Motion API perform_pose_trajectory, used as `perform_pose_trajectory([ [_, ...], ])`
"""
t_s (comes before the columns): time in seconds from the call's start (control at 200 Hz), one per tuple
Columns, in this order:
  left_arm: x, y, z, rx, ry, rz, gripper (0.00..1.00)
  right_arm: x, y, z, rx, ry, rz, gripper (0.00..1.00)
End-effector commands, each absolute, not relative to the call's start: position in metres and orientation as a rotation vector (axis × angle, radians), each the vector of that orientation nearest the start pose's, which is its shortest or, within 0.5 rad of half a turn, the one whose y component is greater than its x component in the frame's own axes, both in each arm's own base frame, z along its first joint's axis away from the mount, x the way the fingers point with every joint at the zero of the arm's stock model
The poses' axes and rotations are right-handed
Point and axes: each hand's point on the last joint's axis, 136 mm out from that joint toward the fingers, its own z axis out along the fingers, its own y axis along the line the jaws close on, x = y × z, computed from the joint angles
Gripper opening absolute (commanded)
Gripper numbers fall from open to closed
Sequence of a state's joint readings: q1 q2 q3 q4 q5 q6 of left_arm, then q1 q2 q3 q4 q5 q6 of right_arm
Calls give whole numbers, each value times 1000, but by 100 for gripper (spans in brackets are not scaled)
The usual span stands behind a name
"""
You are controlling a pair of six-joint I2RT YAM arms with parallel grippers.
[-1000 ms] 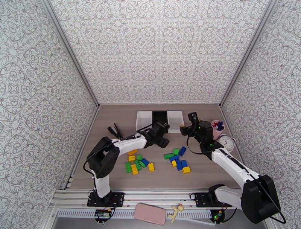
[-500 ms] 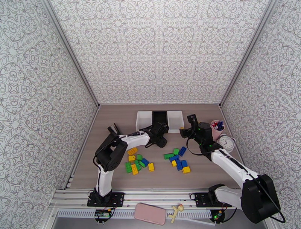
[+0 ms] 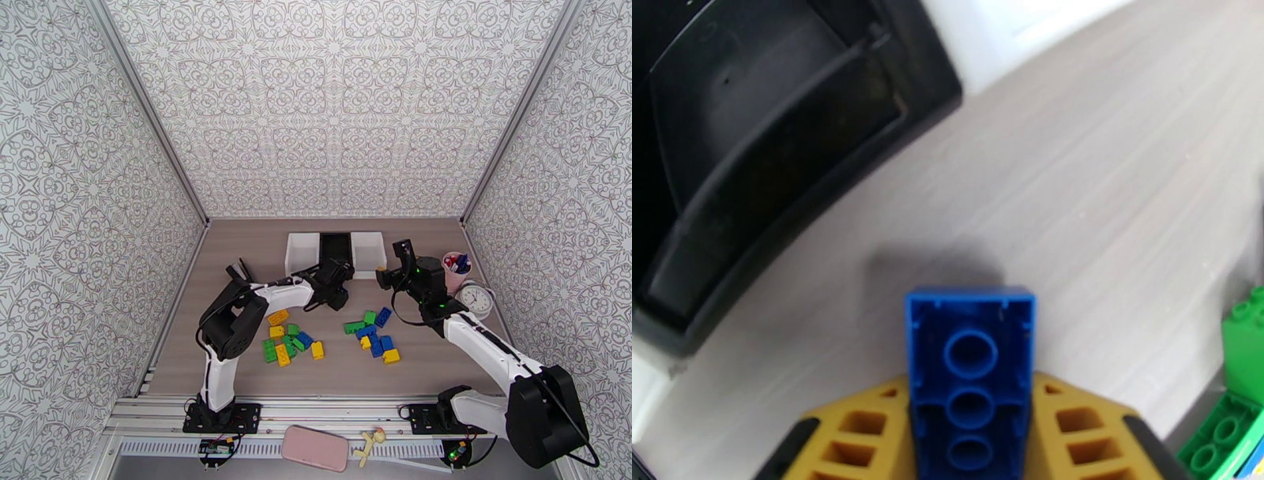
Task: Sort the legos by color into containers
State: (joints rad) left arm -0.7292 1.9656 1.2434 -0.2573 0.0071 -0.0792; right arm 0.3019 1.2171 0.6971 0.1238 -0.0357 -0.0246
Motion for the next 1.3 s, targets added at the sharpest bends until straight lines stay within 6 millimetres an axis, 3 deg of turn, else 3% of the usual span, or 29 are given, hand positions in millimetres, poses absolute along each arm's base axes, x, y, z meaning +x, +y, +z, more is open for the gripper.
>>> perform_pose_trajectory([
  [0.0,368,-328,88,761,2275,-393,33,381,130,215,-317,1898,279,92],
  [0.225,379,-305,145,617,2080,-370,33,383,149,232,-321,1807,408,94],
  [0.455,402,-257,176,297,2020,-422,33,382,201,241,-457,1737,517,95],
  [0.64,429,-212,165,71,2083,-409,34,379,230,234,-541,1744,554,96],
  [0.81,458,-191,151,-19,2154,-341,34,377,240,227,-574,1754,569,96],
  [1.07,493,-195,124,25,2216,-234,35,377,240,224,-582,1762,555,96],
  [1.245,501,-196,129,34,2196,-239,42,380,228,224,-527,1785,501,96],
  [1.295,499,-195,133,35,2185,-242,47,383,223,225,-491,1789,476,95],
])
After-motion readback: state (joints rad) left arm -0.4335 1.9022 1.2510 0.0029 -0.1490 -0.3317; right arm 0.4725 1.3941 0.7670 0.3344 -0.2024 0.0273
